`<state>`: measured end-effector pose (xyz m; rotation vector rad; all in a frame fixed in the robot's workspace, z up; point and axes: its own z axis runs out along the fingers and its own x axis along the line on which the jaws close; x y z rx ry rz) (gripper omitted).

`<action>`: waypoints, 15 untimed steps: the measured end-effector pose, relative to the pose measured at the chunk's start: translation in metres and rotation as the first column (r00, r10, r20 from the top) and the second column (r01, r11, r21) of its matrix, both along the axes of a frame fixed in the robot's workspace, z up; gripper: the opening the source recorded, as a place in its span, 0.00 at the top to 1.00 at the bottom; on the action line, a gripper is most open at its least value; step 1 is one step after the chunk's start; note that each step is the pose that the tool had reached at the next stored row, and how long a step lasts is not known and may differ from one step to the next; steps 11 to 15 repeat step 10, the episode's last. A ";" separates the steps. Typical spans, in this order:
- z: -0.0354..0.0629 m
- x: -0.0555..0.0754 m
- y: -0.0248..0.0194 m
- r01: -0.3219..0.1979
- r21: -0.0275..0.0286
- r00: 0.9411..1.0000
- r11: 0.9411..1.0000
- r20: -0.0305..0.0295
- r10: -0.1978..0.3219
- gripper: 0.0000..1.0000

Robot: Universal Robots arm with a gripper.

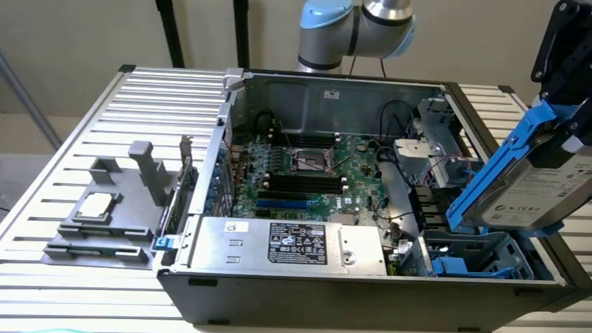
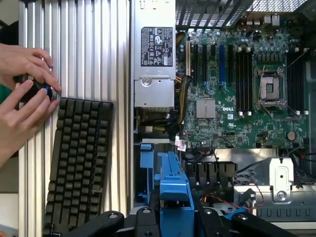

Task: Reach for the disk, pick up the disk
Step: 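Pick up the disk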

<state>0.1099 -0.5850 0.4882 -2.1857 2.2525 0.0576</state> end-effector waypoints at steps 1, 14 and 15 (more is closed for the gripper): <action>0.0000 -0.001 0.0008 0.000 0.000 1.000 1.000 0.000 0.000 0.67; 0.0000 -0.003 0.0017 0.000 0.000 1.000 1.000 0.000 0.000 0.67; 0.0000 -0.003 0.0017 0.000 0.000 1.000 1.000 0.000 0.000 0.67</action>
